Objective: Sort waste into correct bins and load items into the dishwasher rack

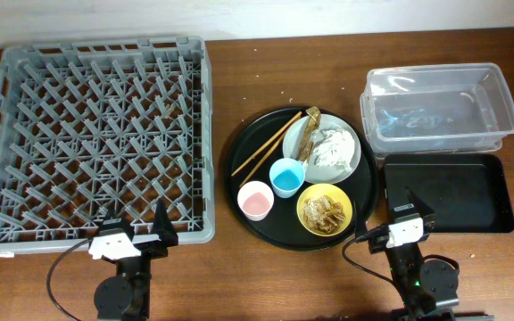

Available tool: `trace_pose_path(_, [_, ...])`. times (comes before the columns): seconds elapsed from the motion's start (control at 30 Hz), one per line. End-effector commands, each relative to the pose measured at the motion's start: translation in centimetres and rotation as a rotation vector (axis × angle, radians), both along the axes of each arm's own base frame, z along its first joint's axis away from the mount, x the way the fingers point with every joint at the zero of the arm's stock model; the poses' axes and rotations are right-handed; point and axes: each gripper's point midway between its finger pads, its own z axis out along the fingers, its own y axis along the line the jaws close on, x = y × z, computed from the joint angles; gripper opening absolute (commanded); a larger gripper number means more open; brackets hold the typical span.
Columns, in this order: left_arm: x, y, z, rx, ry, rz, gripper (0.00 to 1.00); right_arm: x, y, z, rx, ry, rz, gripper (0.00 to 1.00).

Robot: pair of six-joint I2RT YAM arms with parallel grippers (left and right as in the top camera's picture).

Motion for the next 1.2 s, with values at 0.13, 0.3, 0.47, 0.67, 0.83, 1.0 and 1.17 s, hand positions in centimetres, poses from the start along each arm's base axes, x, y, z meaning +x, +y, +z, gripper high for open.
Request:
trace_pose_path(0.13, [0.1, -0.1, -0.3, 0.016, 0.009, -0.01, 0.99, 0.0, -0.1, -0.3, -0.003, 0.005, -0.004, 0.98])
trace_pose_path(0.3, [0.1, -0.1, -0.3, 0.016, 0.009, -0.01, 0.99, 0.0, -0.1, -0.3, -0.003, 0.006, -0.004, 0.99])
trace_pose_path(0.47, [0.1, -0.1, -0.3, 0.016, 0.009, -0.01, 0.99, 0.0, -0.1, -0.3, -0.003, 0.005, -0.004, 0.98])
trace_pose_path(0.67, [0.1, -0.5, 0.7, 0.011, -0.032, -0.031, 0.99, -0.5, 2.5, 0.6, 0.018, -0.029, 0.154, 0.98])
trace_pose_path(0.83, [-1.2, -2.5, 11.1, 0.003, -0.285, -0.155, 0.99, -2.3, 3.3, 9.8, 0.21, -0.152, 0.216, 0.98])
trace_pose_path(1.0, [2.9, -4.8, 15.7, 0.037, 0.105, -0.274, 0.99, 0.1, 4.1, 14.4, 0.243, 0.171, 0.213, 0.98])
trace_pose_path(1.17, [9.7, -8.5, 12.4, -0.046, 0.582, -0.449, 0.99, 5.6, 8.9, 16.7, 0.315, 0.553, 0.424, 0.98])
